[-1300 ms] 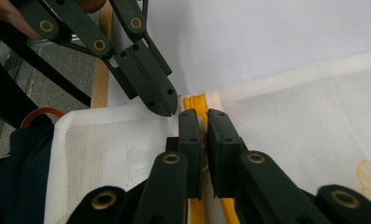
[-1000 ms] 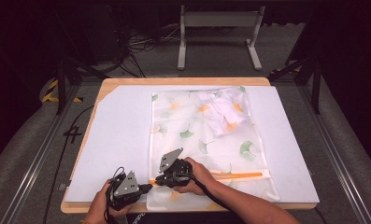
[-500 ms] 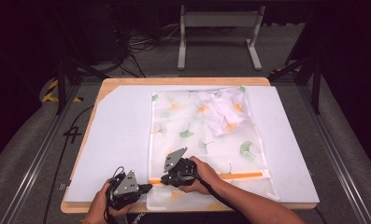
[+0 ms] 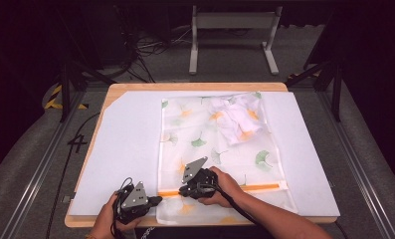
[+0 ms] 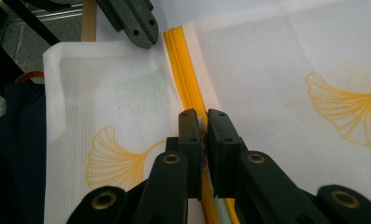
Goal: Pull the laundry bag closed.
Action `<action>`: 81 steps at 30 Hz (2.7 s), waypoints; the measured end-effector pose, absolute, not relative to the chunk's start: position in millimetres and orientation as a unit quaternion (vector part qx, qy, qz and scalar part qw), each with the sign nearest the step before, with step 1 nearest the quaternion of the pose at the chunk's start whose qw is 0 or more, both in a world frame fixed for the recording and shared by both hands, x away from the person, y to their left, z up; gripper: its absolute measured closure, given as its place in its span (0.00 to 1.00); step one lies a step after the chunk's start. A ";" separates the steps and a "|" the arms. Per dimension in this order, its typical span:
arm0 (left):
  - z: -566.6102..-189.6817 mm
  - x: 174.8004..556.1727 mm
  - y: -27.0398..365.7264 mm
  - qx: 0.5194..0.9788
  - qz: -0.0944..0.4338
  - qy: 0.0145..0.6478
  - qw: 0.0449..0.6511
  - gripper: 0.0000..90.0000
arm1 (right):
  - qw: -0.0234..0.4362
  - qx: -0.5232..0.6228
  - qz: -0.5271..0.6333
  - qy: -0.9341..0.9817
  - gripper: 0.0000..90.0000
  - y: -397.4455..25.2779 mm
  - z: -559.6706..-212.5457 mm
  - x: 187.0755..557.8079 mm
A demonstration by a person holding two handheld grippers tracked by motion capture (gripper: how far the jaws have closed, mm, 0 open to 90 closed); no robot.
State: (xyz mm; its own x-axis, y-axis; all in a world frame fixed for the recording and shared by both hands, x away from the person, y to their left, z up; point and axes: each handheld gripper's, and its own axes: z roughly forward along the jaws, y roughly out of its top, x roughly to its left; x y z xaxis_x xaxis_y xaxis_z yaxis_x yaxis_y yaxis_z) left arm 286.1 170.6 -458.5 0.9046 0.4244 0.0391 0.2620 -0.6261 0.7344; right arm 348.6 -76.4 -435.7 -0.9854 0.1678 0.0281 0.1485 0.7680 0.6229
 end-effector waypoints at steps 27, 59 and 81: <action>-458.4 287.4 171.0 0.896 0.098 0.190 0.389 1.00 | 0.025 0.107 0.315 0.943 0.94 -117.6 -431.4 347.6; -458.5 287.4 171.0 0.896 0.098 0.190 0.389 1.00 | 0.032 0.123 0.299 0.946 0.94 -152.7 -424.9 347.7; -458.6 287.3 171.2 0.896 0.098 0.192 0.389 1.00 | 0.042 0.145 0.293 0.944 0.94 -186.9 -422.9 347.1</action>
State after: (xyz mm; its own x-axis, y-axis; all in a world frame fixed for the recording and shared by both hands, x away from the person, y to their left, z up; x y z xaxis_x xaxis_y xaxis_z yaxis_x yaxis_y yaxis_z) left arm 287.3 171.2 -458.6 0.9071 0.4200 0.0266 0.2671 -0.6233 0.7349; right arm 347.1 -186.9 -422.9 -0.9546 0.2979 0.0064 0.2491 0.7860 0.5659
